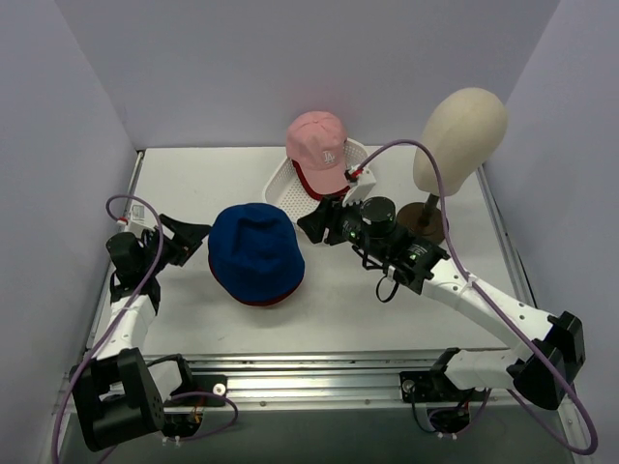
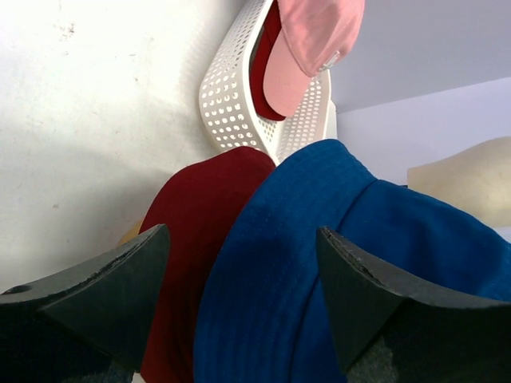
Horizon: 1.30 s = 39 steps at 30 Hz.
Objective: Stack the hats
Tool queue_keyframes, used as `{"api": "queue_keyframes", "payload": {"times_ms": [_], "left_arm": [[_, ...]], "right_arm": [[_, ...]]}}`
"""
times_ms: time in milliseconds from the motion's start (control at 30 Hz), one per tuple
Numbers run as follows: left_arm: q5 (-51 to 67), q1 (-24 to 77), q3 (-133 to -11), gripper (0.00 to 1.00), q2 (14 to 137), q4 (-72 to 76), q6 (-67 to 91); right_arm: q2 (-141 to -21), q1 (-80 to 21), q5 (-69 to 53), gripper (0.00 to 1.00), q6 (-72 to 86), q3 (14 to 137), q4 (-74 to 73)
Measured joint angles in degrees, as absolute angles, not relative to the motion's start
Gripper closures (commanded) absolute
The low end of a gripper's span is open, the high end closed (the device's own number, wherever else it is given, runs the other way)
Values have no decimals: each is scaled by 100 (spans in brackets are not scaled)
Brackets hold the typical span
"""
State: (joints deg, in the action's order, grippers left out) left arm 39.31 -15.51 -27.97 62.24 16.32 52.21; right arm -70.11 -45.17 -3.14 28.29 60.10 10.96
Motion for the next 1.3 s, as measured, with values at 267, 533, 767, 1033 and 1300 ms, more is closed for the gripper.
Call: {"api": "queue_keyframes", "payload": {"times_ms": [267,533,767,1033,1300], "left_arm": [[3955,-1306,-2676,22,6549,2410,5446],[3955,-1208,-2405,47,6855,2952,5561],[3944,-1208,-2324,81,6956,3116,5642],[3946,-1208,-2322,98,6997,3133,5607],[3811,-1201,-2327,98,6982,2882,5376]], "right_arm": [[-7004,-4073,-635,51,3433,5212,1872],[-7004,-3883,-945,51,3564,4939,2438],[-7102,-3828,-1096,50,3861,4471,3072],[-7590,-3828,-1092,49,4366,3977,3905],[-8200,-3828,-1302,48,4539,3828,4696]]}}
